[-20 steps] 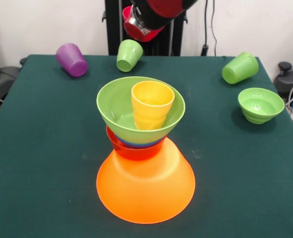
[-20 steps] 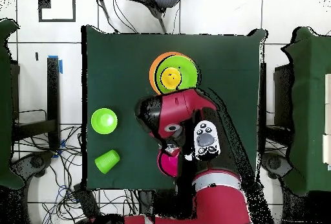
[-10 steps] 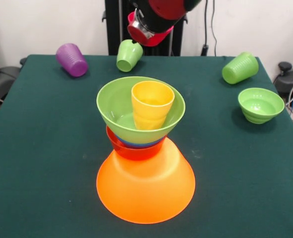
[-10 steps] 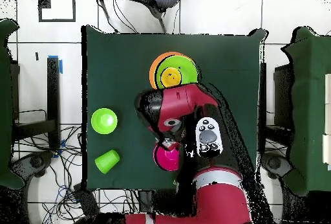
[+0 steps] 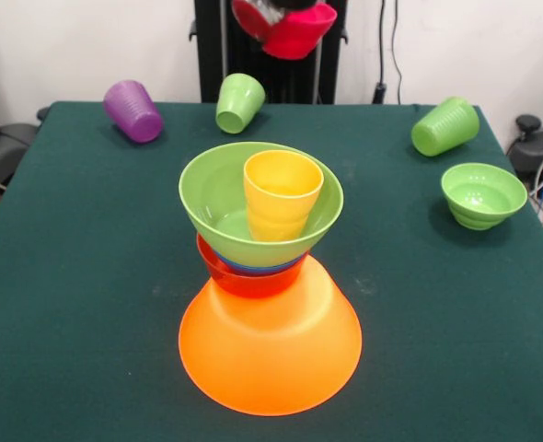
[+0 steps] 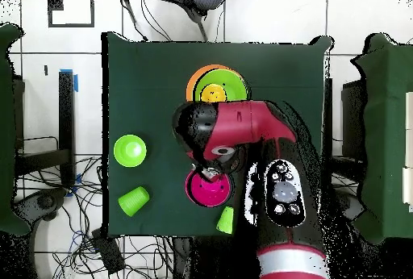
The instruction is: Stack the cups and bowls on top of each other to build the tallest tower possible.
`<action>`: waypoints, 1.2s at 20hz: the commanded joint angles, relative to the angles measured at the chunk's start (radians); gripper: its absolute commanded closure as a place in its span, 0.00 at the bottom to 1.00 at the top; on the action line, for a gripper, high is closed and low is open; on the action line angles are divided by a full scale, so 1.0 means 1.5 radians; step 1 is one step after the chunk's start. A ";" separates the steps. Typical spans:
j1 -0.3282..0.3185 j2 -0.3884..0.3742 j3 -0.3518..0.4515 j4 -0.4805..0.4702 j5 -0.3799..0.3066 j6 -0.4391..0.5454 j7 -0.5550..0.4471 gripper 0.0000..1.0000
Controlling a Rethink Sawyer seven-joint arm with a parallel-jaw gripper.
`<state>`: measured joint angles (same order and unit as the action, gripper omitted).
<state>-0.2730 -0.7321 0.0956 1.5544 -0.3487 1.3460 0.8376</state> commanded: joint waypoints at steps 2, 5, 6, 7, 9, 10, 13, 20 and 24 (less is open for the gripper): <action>-0.032 -0.036 0.064 0.058 0.036 -0.115 0.014 1.00; -0.034 0.001 0.067 0.048 0.027 -0.163 0.033 1.00; -0.035 0.009 0.067 0.045 0.027 -0.176 0.040 1.00; -0.034 0.024 0.068 0.036 0.027 -0.189 0.049 1.00; -0.031 0.050 0.067 0.018 0.026 -0.208 0.065 1.00; -0.029 0.058 0.065 0.010 0.025 -0.211 0.070 1.00; -0.017 0.089 0.060 -0.015 0.019 -0.228 0.085 1.00; -0.006 0.103 0.051 -0.029 0.028 -0.241 0.092 1.00; -0.003 0.091 0.047 -0.021 0.030 -0.233 0.088 1.00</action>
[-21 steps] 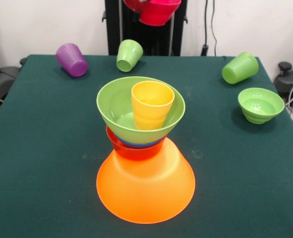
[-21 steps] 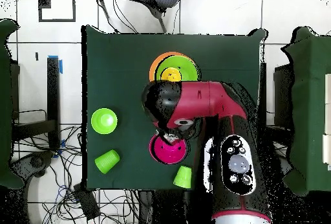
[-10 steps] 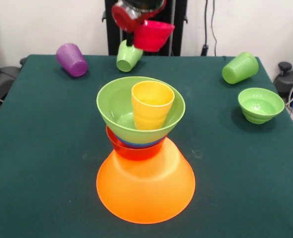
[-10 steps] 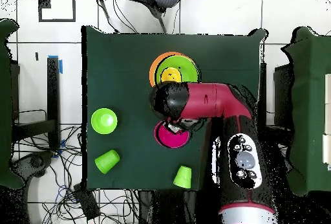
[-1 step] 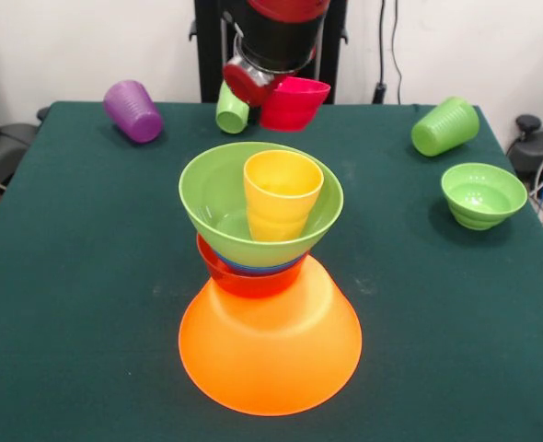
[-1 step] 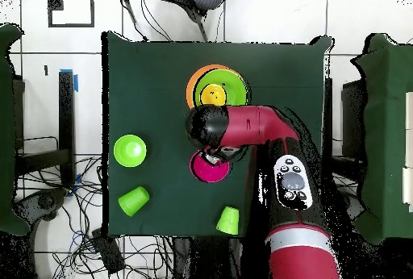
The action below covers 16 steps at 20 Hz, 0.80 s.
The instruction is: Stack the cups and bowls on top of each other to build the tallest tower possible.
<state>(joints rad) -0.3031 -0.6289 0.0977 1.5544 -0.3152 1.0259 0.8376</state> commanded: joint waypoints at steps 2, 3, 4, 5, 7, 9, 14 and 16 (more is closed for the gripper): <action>0.017 0.009 0.045 -0.014 0.010 -0.010 0.082 1.00; 0.017 0.010 0.044 -0.016 0.008 -0.008 0.080 1.00; 0.018 0.006 0.044 -0.015 0.009 -0.005 0.078 1.00; 0.019 0.007 0.042 -0.021 0.007 0.001 0.077 1.00; 0.019 0.001 0.042 -0.023 0.007 0.007 0.073 1.00; 0.017 -0.006 0.043 -0.019 0.009 0.009 0.069 1.00; 0.019 0.001 0.047 -0.031 0.013 -0.003 0.079 1.00; 0.020 -0.002 0.050 -0.039 0.018 0.006 0.079 1.00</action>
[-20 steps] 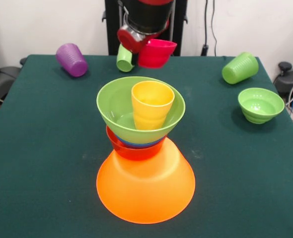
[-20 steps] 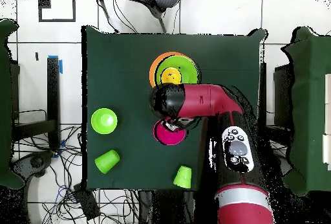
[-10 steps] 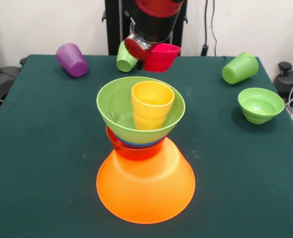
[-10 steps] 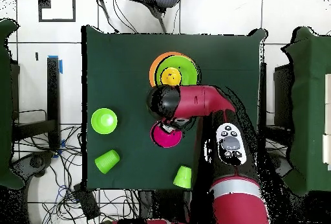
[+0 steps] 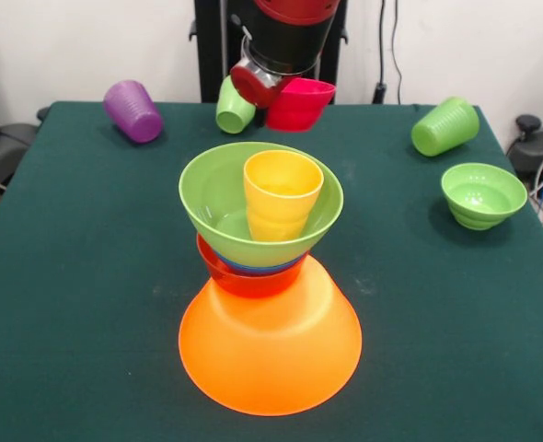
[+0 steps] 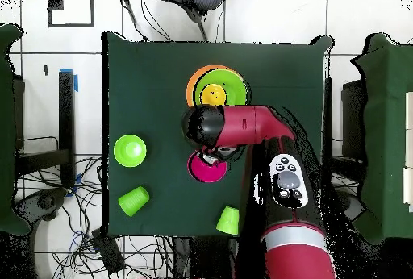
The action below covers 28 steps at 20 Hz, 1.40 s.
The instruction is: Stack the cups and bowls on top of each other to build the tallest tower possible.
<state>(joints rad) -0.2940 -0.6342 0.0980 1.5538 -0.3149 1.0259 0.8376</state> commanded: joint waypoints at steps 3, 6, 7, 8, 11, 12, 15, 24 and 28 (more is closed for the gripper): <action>0.023 0.004 0.048 -0.058 0.019 0.038 0.082 1.00; 0.032 0.009 0.041 -0.071 0.027 0.084 0.095 1.00; 0.040 0.016 0.036 -0.087 0.025 0.120 0.098 1.00; 0.044 0.020 0.034 -0.093 0.025 0.137 0.098 1.00; 0.073 0.064 0.011 -0.158 0.003 0.263 0.117 1.00; 0.076 0.074 0.010 -0.170 0.006 0.273 0.126 1.00; 0.079 0.075 0.006 -0.178 0.013 0.283 0.129 1.00; 0.094 0.065 0.012 -0.135 0.031 0.175 0.145 1.00; 0.086 0.053 0.015 -0.124 0.039 0.104 0.140 1.00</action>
<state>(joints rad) -0.1676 -0.5707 0.0721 1.3563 -0.2764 1.3243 0.8380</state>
